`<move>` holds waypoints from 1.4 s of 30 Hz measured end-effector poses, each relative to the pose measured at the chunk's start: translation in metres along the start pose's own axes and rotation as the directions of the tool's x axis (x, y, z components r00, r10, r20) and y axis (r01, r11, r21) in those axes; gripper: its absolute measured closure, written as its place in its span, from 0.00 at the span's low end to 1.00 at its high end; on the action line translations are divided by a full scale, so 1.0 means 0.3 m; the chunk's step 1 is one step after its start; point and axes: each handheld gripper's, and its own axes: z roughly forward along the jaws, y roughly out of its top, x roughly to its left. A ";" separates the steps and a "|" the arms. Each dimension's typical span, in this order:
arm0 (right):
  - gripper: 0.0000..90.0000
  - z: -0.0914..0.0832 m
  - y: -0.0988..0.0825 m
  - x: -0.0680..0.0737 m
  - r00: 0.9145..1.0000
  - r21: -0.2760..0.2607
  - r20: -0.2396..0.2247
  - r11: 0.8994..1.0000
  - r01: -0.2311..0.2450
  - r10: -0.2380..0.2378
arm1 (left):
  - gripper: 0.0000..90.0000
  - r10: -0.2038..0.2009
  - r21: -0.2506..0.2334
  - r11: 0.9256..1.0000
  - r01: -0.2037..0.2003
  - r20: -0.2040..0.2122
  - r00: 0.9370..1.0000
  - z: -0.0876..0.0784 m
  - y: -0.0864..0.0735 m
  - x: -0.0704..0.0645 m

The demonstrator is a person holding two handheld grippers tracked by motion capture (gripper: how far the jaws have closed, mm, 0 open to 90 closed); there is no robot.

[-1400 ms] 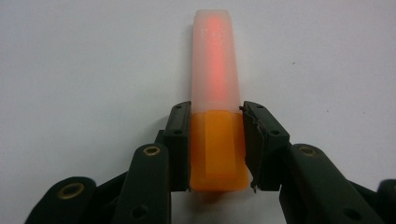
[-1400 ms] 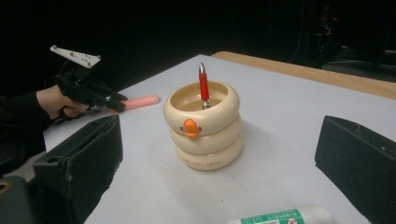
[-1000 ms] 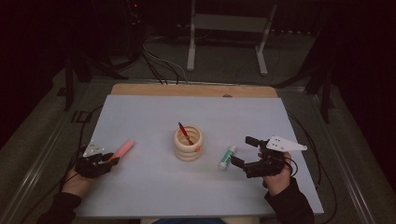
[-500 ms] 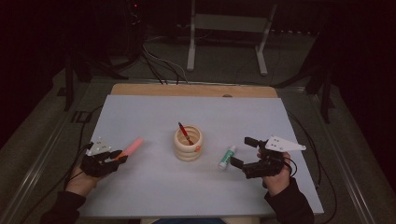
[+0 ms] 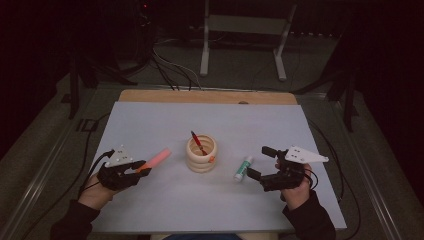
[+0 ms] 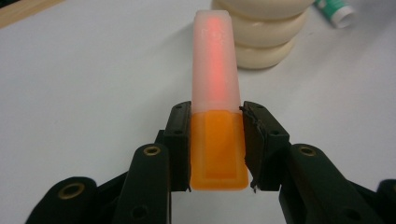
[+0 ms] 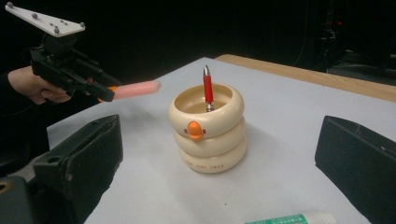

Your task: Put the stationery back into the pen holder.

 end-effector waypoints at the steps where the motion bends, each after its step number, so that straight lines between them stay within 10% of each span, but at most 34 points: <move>1: 0.01 -0.001 0.000 0.000 1.000 -0.003 0.004 1.000 0.004 -0.004 | 0.73 0.009 -0.003 1.000 -0.009 0.003 1.000 0.000 0.007 -0.006; 19: 0.01 0.003 0.000 0.018 0.994 -0.038 0.046 0.994 0.101 -0.100 | 0.73 0.114 0.005 0.993 -0.115 0.103 0.988 0.022 0.118 -0.097; 25: 0.01 -0.002 0.004 0.040 0.977 -0.077 0.104 0.978 0.195 -0.187 | 0.73 0.158 0.005 0.987 -0.161 0.158 0.975 0.051 0.156 -0.142; 32: 0.01 0.004 0.011 0.046 0.983 -0.033 0.054 0.983 0.178 -0.176 | 0.73 0.195 0.000 0.980 -0.198 0.192 0.962 0.074 0.190 -0.182; 42: 0.02 0.019 0.005 0.096 0.957 -0.010 0.088 0.960 0.278 -0.276 | 0.73 0.239 0.000 0.969 -0.247 0.241 0.941 0.130 0.246 -0.238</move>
